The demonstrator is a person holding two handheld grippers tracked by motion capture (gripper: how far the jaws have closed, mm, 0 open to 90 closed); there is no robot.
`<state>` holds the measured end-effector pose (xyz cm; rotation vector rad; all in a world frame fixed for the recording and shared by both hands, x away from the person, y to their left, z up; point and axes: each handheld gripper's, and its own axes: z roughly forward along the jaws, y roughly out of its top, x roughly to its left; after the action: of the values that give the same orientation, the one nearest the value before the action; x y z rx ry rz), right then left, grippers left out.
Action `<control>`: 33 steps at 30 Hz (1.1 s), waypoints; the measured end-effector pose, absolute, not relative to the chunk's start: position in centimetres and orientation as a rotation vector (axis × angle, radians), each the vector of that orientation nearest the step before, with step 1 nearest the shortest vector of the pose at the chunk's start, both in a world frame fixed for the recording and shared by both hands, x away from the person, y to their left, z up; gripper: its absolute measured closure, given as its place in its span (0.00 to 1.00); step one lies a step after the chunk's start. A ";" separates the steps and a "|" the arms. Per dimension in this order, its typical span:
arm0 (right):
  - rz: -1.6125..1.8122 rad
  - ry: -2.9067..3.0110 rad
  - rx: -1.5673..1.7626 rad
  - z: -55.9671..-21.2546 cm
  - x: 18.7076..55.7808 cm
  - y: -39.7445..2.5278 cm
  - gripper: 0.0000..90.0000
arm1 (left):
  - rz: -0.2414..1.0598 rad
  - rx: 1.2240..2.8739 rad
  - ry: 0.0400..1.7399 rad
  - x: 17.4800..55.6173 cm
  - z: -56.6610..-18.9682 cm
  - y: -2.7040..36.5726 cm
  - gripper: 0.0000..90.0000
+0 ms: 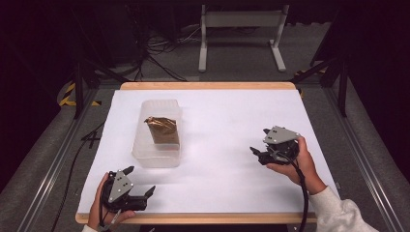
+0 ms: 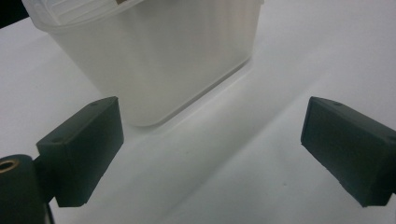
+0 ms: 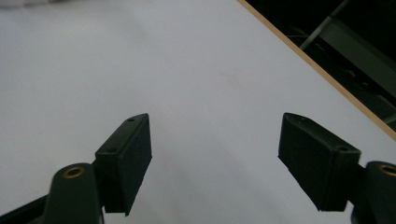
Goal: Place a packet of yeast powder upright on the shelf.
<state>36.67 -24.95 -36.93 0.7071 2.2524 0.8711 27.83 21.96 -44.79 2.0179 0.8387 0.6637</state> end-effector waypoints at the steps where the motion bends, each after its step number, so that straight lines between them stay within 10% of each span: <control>1: 0.874 2.241 0.715 -37.0 36.5 -25.3 0.25 | 0.664 2.023 0.835 27.9 -44.8 22.0 0.07; 33: 0.983 2.065 0.874 -40.6 31.7 -33.7 0.12 | 0.657 2.039 0.834 28.1 -44.9 21.7 0.07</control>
<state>31.73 -33.72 -40.56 0.8739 2.0645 0.9833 28.12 21.66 -44.86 2.0391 0.8338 0.6572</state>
